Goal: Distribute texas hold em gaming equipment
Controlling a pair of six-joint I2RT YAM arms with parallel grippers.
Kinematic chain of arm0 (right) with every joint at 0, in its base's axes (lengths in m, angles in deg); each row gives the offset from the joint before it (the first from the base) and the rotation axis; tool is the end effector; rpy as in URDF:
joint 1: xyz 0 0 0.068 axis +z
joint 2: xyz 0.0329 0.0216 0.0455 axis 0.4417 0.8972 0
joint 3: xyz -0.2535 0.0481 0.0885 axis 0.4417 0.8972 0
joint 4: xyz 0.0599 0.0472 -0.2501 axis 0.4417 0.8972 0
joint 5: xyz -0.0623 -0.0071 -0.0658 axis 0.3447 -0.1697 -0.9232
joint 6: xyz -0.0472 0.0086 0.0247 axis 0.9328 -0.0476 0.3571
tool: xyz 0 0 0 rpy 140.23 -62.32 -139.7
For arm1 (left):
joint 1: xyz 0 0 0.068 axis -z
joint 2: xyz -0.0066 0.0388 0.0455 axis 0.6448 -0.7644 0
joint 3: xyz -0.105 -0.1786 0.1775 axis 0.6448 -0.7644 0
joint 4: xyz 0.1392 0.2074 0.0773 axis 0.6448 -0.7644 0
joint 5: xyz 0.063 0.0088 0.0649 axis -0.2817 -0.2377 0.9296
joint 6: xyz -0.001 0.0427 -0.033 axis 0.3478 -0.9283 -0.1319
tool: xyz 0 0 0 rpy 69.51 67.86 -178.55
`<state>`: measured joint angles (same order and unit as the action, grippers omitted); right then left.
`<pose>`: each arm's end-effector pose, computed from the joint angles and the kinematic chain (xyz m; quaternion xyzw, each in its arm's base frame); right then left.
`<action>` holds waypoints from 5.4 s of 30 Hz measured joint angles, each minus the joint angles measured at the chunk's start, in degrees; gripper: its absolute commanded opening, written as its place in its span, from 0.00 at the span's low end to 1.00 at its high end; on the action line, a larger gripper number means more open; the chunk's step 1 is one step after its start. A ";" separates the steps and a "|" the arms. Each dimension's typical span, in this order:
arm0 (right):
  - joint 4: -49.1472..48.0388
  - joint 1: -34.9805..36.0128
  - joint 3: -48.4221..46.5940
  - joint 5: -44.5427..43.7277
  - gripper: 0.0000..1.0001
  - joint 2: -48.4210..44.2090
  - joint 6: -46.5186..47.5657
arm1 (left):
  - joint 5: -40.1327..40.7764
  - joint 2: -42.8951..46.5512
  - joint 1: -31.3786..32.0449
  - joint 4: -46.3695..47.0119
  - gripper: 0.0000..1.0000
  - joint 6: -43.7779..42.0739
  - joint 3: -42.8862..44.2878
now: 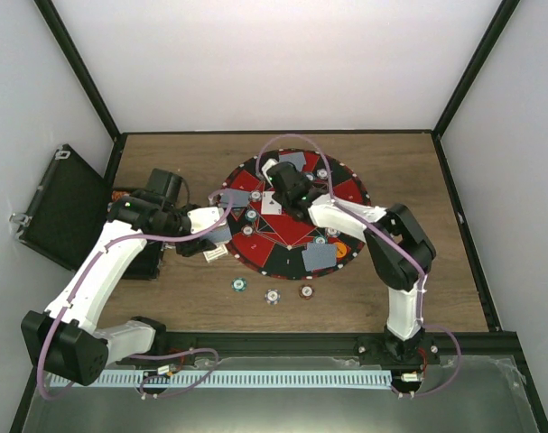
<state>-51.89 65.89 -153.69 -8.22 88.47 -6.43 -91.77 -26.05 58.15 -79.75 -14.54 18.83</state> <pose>0.3366 0.2562 0.2216 -0.3483 0.8118 -0.1645 0.4389 0.2001 -0.0795 0.3082 0.6082 0.7410 -0.1146 0.2603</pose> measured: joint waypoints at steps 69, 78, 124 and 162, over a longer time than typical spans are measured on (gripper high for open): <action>7.04 -0.90 3.63 67.25 0.90 -17.51 -54.69 | -0.48 0.61 -0.02 -1.33 0.05 0.07 1.05; 1.44 2.25 6.03 75.01 0.85 -13.33 -61.42 | -0.48 0.57 0.00 -1.31 0.05 0.07 1.14; -10.73 2.43 6.12 85.22 0.39 -3.78 -69.33 | 0.85 -0.48 0.00 -1.36 0.05 0.07 1.14; 29.46 -8.22 -16.52 39.80 0.01 0.33 -36.76 | 0.61 -0.52 -0.02 -1.27 0.06 0.46 1.14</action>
<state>-22.43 57.67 -170.22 31.58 88.80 -43.19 -91.16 -26.58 58.13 -81.02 -14.08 19.97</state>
